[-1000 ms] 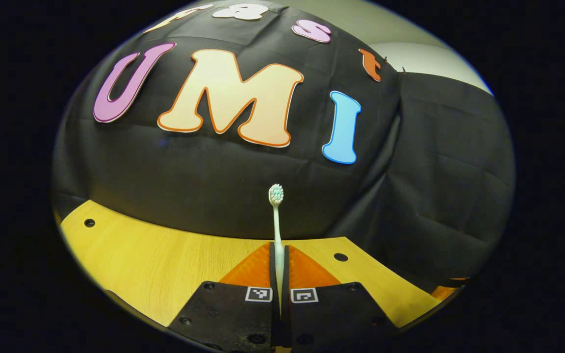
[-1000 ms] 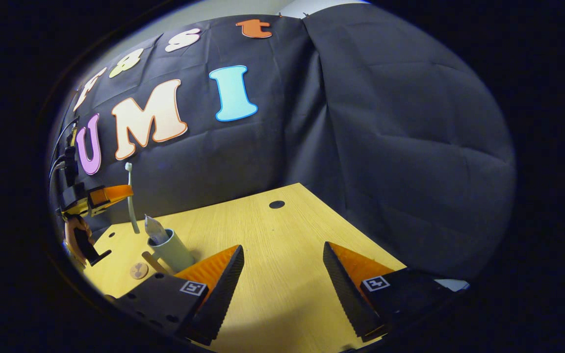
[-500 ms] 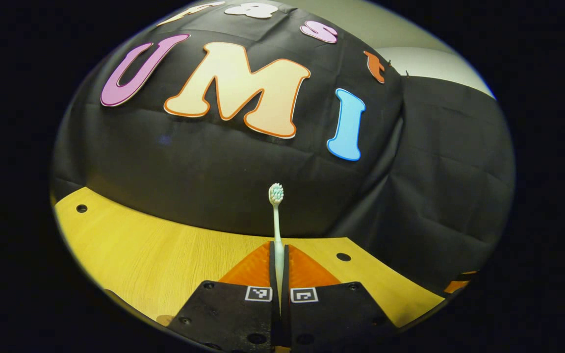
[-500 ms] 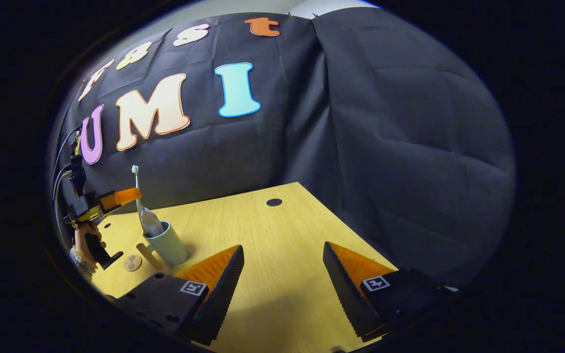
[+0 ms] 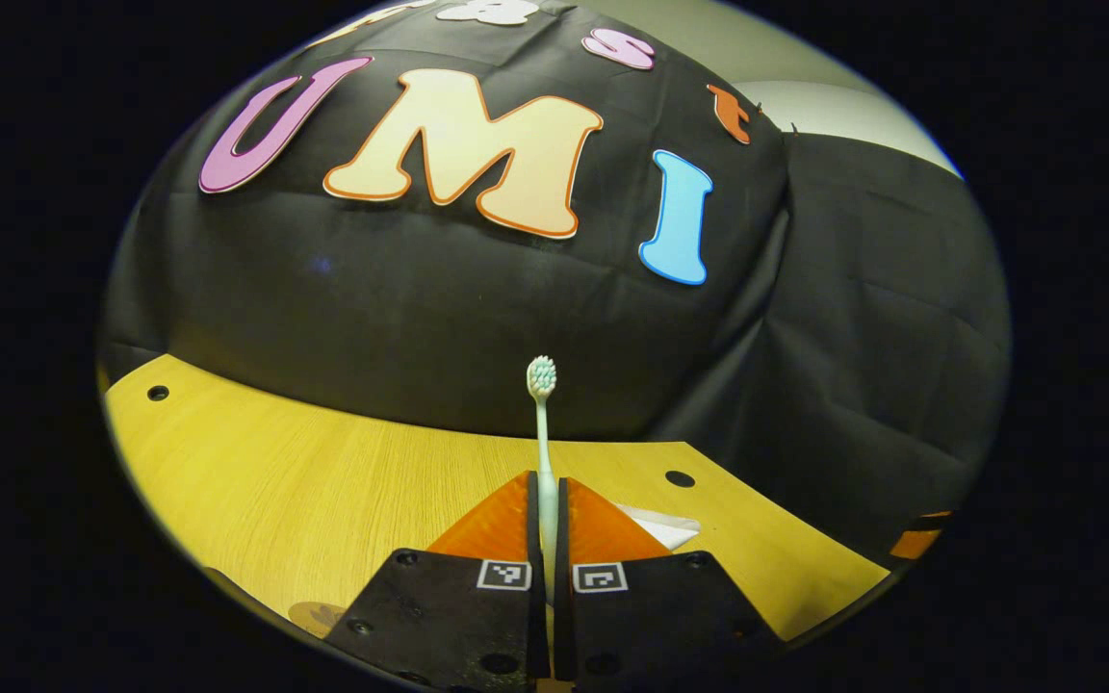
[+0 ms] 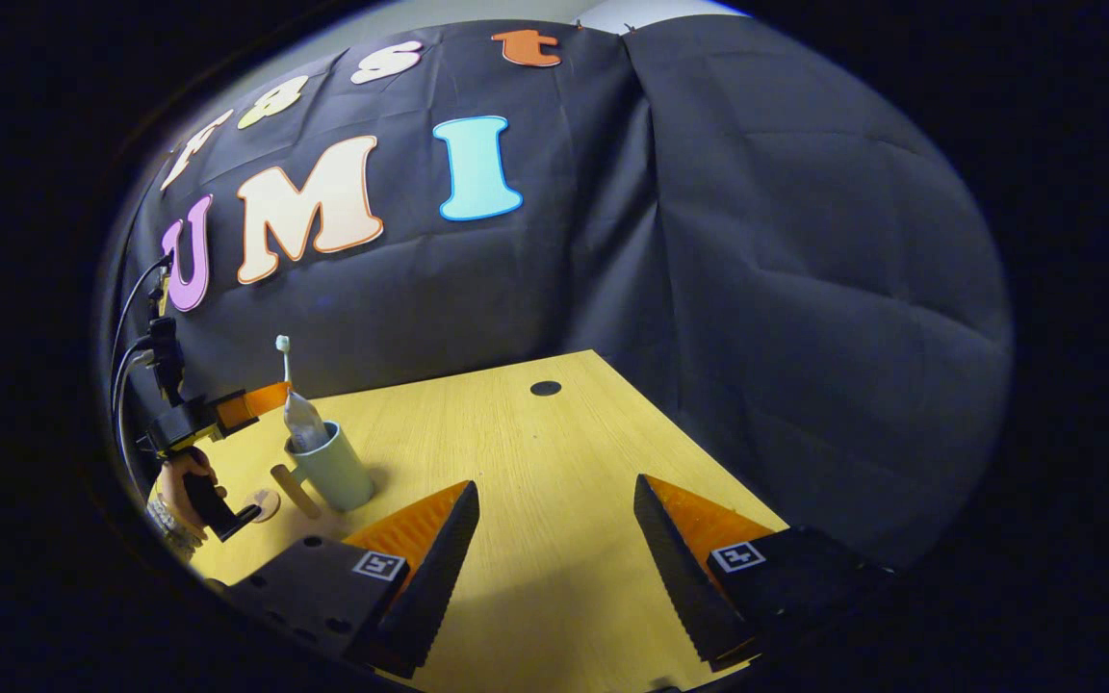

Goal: Put the toothbrush and toothpaste on the desktop into the cup, then pick up the cup and place it on the coaster on the desktop.

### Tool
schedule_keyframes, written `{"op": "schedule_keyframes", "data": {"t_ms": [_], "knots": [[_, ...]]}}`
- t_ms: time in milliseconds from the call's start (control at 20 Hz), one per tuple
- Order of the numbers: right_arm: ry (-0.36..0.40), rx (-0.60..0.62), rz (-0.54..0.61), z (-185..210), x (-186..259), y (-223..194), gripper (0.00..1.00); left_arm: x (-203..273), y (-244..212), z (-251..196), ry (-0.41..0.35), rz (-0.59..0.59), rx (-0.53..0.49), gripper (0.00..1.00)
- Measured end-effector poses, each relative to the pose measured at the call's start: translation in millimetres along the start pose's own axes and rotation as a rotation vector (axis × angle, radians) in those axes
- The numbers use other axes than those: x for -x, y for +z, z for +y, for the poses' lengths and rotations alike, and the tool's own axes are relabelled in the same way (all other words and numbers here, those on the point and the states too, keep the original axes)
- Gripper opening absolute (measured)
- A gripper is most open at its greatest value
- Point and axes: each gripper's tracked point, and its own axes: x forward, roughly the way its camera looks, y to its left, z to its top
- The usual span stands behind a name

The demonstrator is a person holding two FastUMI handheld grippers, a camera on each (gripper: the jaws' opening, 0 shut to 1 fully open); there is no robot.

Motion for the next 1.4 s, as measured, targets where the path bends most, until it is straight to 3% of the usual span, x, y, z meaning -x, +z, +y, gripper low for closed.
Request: {"op": "schedule_keyframes", "data": {"t_ms": [200, 250, 350, 400, 450, 500, 550, 650, 750, 800, 1000, 1400], "knots": [[0.016, 0.0, 0.006, 9.7, -1.4, -0.5, 0.99, 9.6, -5.6, -3.4, -0.011, 0.02, 0.003, 0.08], [0.02, 0.001, 0.008, 12.5, -2.4, -1.0, 0.99, 10.3, -9.5, -3.5, -0.014, 0.033, -0.003, 0.18], [0.029, -0.001, 0.009, 16.5, -3.1, -0.5, 0.99, 17.3, -13.3, -4.3, -0.02, 0.047, -0.005, 0.28], [0.034, -0.005, 0.008, 18.5, -3.2, 0.3, 0.99, 21.2, -14.3, -4.5, -0.02, 0.052, -0.001, 0.41], [0.04, -0.007, 0.01, 20.7, -4.0, -0.2, 0.99, 25.2, -13.3, -4.9, -0.022, 0.05, 0.005, 0.4], [0.047, -0.01, 0.013, 23.2, -4.3, 0.2, 0.96, 28.4, -14.2, -4.7, -0.02, 0.055, 0.01, 0.53], [0.055, -0.012, 0.018, 26.8, -5.1, -1.1, 0.99, 33.8, -13.9, -3.5, -0.016, 0.061, 0.012, 0.52], [0.077, -0.019, 0.023, 36.2, -6.5, -1.5, 0.96, 45.7, -8.7, -0.7, -0.008, 0.063, 0.002, 0.67], [0.107, -0.022, 0.036, 48.2, -8.4, -2.6, 0.99, 58.2, 2.4, 5.0, 0.008, 0.043, -0.01, 0.75], [0.122, -0.021, 0.043, 54.2, -9.6, -4.7, 0.99, 64.3, 6.9, 8.1, 0.019, 0.039, -0.02, 0.85], [0.193, -0.011, 0.073, 82.4, -14.8, -4.9, 0.99, 96.2, 20.5, 32.8, 0.098, 0.046, -0.076, 0.88], [0.323, 0.016, 0.132, 146.8, -18.7, 7.5, 0.96, 160.7, 39.2, 98.4, 0.26, 0.041, -0.094, 0.88]]}}
